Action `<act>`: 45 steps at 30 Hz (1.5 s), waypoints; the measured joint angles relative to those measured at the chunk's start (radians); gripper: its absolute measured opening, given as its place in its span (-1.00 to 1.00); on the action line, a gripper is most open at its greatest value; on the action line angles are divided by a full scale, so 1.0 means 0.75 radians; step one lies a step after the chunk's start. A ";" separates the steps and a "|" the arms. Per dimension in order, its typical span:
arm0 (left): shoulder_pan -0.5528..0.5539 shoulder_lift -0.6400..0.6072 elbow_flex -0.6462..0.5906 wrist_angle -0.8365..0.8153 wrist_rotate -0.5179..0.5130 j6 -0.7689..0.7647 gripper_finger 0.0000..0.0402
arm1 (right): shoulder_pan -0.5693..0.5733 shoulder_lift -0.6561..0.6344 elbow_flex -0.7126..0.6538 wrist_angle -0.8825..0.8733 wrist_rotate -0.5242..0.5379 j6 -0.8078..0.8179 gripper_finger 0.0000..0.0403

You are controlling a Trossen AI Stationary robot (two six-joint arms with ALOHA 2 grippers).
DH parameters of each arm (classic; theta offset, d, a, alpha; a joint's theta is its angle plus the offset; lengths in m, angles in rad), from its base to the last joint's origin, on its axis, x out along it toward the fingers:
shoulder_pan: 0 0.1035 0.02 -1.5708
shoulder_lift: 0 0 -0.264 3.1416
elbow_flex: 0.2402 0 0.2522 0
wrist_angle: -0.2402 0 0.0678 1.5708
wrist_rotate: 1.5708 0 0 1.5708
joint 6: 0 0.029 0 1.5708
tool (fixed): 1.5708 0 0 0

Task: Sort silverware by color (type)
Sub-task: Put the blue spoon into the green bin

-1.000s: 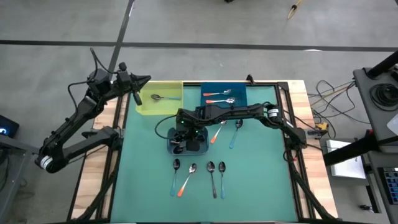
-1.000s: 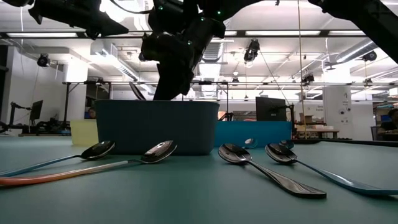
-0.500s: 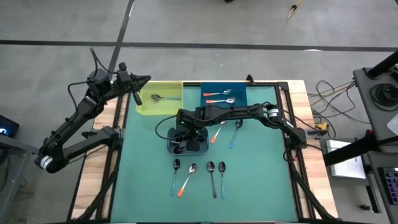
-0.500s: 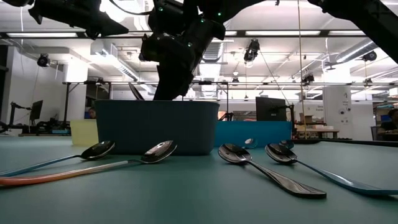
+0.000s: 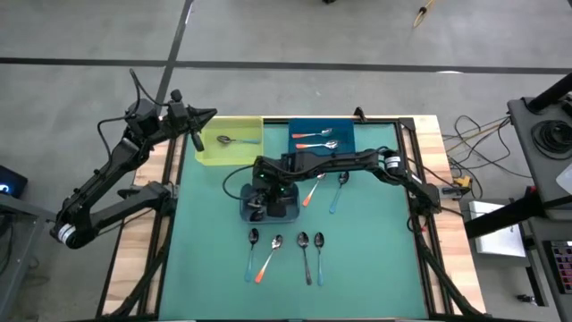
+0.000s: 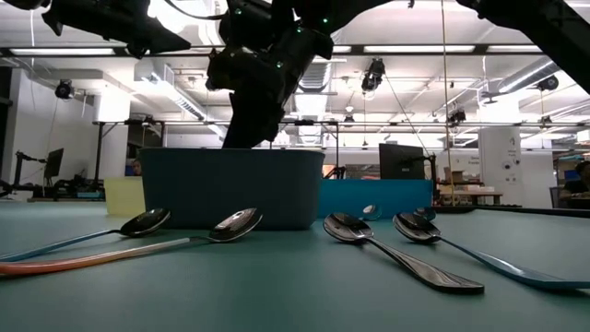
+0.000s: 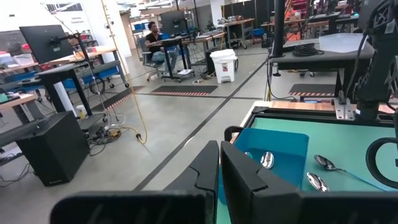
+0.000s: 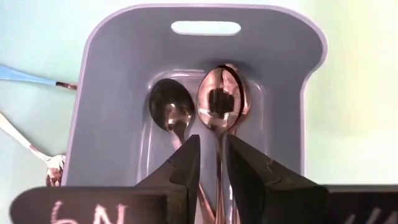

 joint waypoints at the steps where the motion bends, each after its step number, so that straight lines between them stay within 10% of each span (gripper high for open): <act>1: 0.000 0.000 0.000 0.000 0.000 -0.004 -1.00 | 0.000 -0.004 0.000 -0.003 0.000 -0.005 -0.66; 14: -0.003 0.002 0.000 -0.007 0.038 -0.136 -1.00 | -0.036 -0.265 -0.153 -0.060 0.185 -0.223 -0.68; 31: -0.186 0.025 -0.037 -0.015 0.022 -0.677 -1.00 | -0.186 -0.842 -1.032 0.990 0.188 -0.377 -0.79; 45: -0.435 0.098 0.077 -0.026 -0.118 -1.318 -1.00 | -0.283 -1.128 -1.293 1.207 0.184 -0.525 -0.79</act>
